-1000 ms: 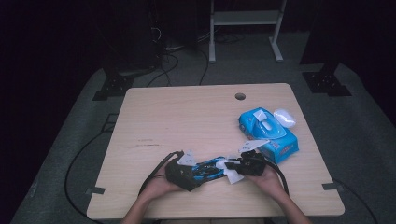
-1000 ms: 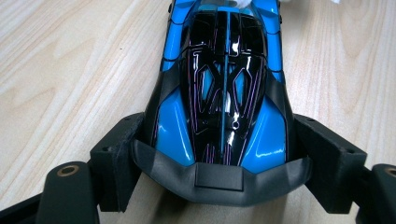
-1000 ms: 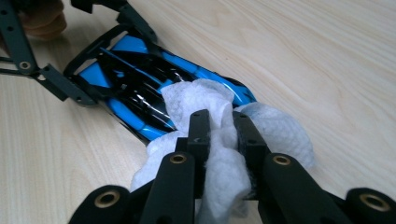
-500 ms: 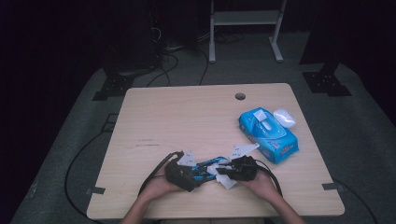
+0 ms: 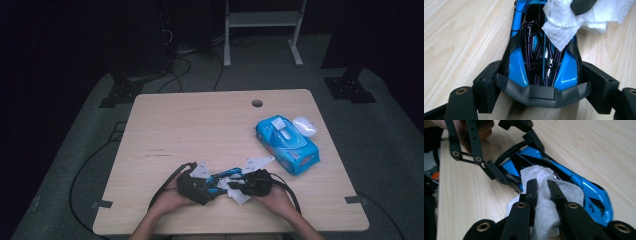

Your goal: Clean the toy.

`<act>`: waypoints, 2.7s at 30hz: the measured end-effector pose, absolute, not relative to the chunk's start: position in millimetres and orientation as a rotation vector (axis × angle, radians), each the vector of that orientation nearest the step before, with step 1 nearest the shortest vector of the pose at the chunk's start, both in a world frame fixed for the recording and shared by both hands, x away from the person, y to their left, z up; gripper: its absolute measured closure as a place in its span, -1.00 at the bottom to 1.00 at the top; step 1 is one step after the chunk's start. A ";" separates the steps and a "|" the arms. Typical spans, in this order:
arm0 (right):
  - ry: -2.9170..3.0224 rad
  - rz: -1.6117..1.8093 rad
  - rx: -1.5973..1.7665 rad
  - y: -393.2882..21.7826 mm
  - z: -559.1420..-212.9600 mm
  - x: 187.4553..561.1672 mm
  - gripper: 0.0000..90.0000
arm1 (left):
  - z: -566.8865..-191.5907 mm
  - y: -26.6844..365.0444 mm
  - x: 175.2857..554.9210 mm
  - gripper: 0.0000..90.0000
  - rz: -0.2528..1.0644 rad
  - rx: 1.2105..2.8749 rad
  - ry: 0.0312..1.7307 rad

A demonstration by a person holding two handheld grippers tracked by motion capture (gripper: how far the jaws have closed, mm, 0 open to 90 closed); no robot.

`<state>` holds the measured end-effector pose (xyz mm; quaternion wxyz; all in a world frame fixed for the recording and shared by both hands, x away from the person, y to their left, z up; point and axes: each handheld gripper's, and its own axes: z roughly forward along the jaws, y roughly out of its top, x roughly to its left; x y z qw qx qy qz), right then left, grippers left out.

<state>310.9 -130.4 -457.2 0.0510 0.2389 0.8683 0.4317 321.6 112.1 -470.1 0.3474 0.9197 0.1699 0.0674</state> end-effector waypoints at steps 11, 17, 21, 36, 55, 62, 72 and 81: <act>2.628 1.359 0.755 -116.9 -454.5 313.1 0.81 | -470.3 108.2 322.0 -0.48 0.173 2.383 0.443; 2.693 1.343 0.647 -78.1 -456.3 313.4 0.81 | -470.2 107.7 321.7 -0.48 0.179 2.388 0.439; 2.686 1.317 0.640 -86.6 -454.2 316.1 0.82 | -470.2 110.0 321.4 -0.47 0.174 2.385 0.440; 2.712 1.314 0.570 -67.5 -456.4 312.5 0.82 | -470.3 109.8 321.5 -0.47 0.175 2.384 0.443; 2.693 1.271 0.652 -68.2 -448.9 334.8 0.83 | -470.6 109.3 321.1 -0.47 0.178 2.384 0.439; 2.695 1.294 0.755 -76.5 -450.5 344.2 0.83 | -470.2 106.9 321.6 -0.47 0.177 2.388 0.438; 2.639 1.271 0.815 -93.2 -450.5 351.7 0.83 | -470.3 108.2 321.5 -0.47 0.185 2.390 0.431; 2.696 1.314 0.738 -70.5 -451.2 340.4 0.83 | -470.7 108.9 320.5 -0.47 0.181 2.383 0.442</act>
